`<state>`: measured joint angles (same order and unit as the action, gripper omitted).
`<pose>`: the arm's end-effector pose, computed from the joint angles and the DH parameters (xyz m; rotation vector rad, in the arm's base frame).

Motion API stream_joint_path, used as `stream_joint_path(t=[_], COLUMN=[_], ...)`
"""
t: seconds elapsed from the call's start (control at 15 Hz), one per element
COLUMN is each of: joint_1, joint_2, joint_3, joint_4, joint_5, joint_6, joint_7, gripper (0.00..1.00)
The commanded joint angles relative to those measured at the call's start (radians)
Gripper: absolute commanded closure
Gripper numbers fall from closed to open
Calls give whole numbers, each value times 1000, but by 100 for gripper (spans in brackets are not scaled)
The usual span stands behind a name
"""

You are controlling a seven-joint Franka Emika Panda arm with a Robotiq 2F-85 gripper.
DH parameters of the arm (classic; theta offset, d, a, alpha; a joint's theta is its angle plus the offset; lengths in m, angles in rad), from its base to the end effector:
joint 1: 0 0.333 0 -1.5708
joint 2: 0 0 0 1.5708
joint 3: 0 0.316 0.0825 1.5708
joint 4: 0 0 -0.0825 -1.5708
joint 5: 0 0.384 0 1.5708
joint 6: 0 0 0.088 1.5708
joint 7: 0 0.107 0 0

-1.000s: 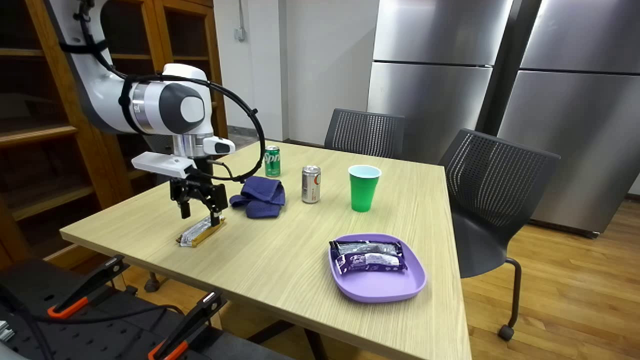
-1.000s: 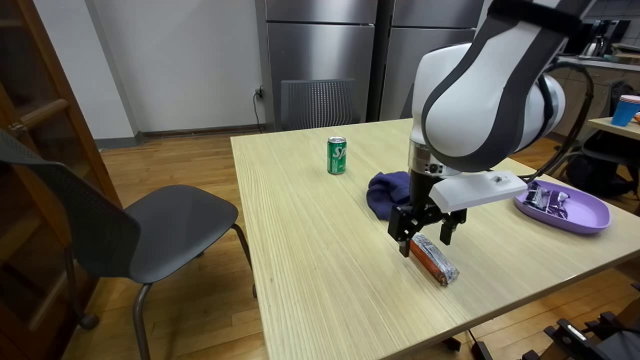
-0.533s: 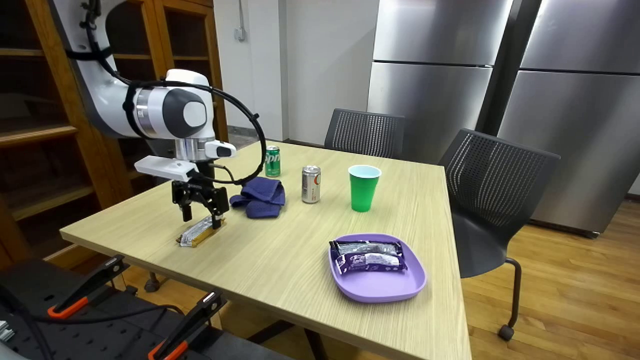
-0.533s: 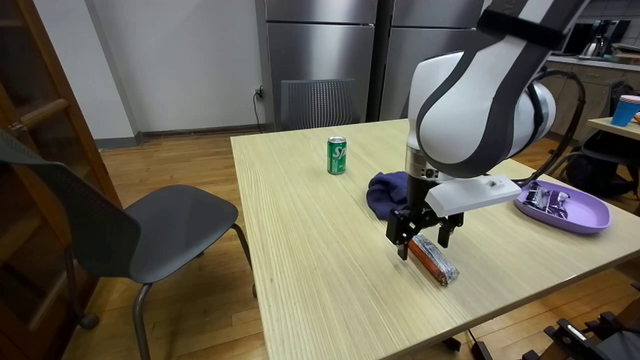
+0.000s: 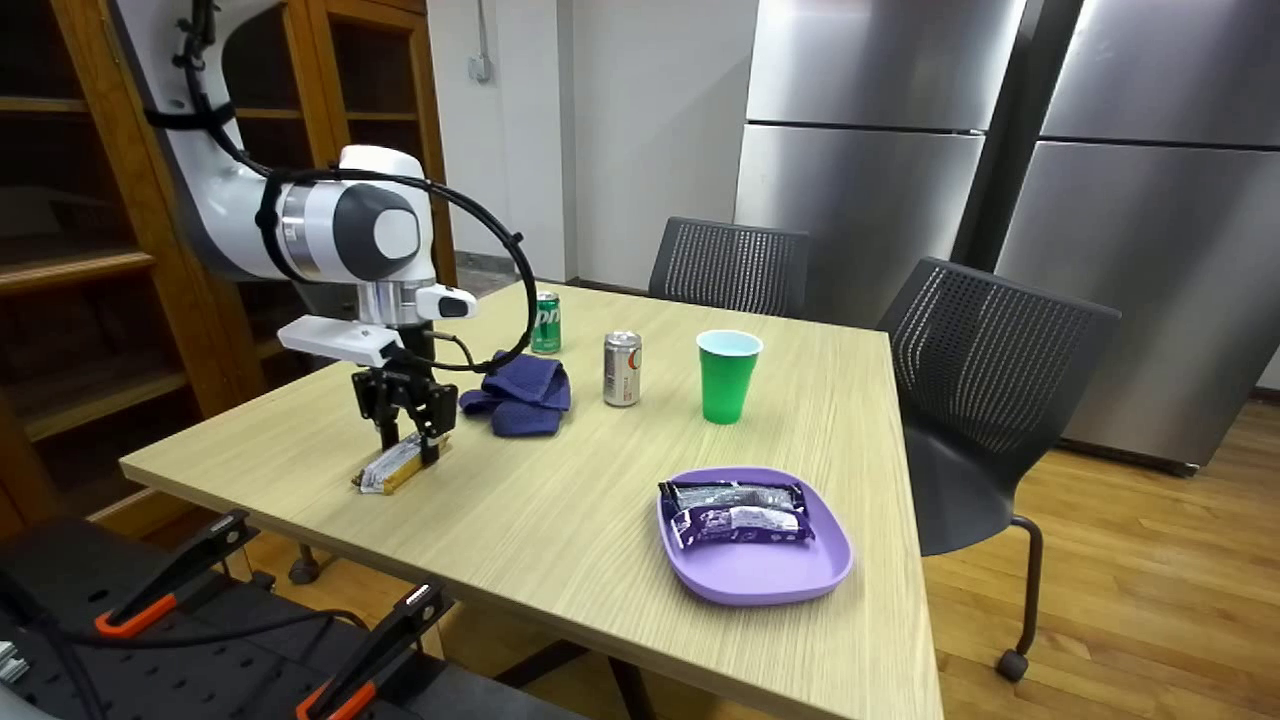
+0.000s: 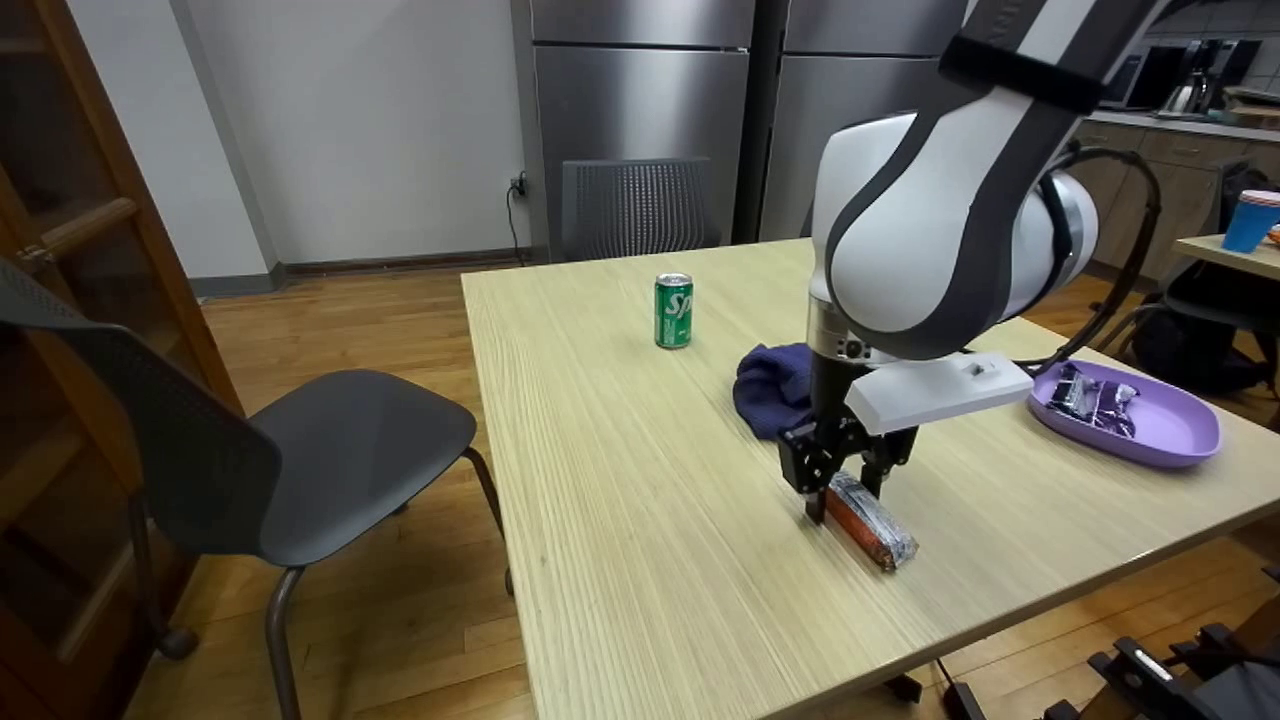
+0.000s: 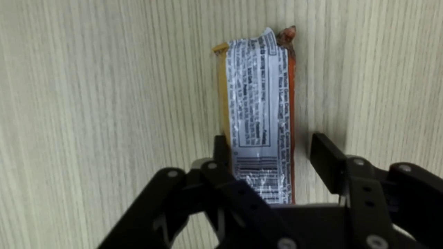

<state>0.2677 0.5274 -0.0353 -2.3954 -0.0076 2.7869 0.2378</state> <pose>0.4548 0.1059 0.0898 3.0841 0.0085 -0.1965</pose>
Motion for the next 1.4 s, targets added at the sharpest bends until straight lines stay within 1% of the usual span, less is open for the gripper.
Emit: stream_joint_path(t=[0.0, 0.13, 0.2, 0.67, 0.87, 1.33], joint_1=[2, 2, 1, -28, -66, -188], joint_2=[-3, -17, -23, -81, -115, -194], joint_3=[-3, -2, -3, -25, -29, -43], joint_4=[13, 3, -3, -53, -78, -119], joint_5=[-13, -13, -14, -7, 6, 33], joint_6=[-11, -3, 0, 47, 61, 73], joint_7=[22, 21, 21, 7, -7, -29], gripper=[65, 79, 82, 82, 82, 82])
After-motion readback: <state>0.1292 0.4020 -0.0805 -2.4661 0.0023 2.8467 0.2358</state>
